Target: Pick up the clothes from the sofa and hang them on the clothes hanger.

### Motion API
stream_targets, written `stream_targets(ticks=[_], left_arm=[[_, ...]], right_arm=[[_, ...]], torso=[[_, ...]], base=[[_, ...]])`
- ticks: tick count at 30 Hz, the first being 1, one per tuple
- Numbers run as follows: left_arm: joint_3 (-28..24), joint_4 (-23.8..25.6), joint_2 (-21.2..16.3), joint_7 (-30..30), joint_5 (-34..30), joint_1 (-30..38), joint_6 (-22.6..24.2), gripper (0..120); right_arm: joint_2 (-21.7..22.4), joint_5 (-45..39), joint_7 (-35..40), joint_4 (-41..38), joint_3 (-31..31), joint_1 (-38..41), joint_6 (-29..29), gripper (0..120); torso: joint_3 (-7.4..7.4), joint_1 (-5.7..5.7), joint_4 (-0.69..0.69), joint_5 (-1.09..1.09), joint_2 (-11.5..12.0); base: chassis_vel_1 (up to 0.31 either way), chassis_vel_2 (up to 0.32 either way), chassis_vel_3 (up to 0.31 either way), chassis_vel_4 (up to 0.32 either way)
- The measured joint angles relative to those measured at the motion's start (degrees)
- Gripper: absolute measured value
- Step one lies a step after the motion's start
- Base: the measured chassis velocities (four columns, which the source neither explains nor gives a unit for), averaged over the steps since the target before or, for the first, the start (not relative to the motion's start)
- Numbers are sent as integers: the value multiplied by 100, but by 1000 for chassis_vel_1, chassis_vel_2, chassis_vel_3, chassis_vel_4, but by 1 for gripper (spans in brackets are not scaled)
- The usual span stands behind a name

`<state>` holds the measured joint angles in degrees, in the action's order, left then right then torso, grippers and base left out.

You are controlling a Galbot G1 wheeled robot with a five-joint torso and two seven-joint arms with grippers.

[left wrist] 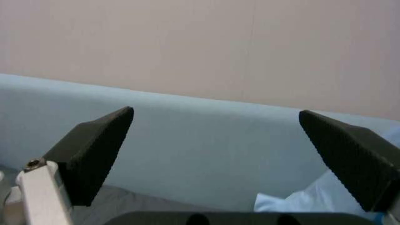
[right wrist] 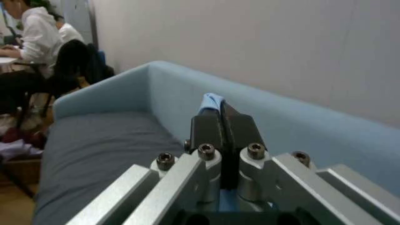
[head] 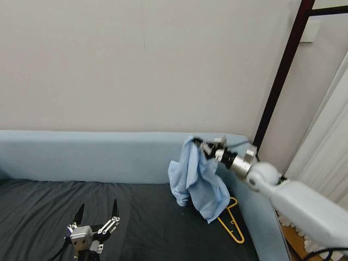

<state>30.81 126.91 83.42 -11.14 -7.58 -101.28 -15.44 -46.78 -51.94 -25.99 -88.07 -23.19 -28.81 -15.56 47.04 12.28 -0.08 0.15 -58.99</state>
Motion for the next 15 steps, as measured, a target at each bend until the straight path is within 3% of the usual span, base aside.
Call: stream_targets(ticks=[15], left_arm=[[-43, -37, 110, 12, 16, 90, 9, 100]], right_arm=[[-339, 1540, -396, 236, 413, -2471, -492, 0]], torso=[[0, 0, -2, 0, -1]], base=[[0, 0, 0, 0]])
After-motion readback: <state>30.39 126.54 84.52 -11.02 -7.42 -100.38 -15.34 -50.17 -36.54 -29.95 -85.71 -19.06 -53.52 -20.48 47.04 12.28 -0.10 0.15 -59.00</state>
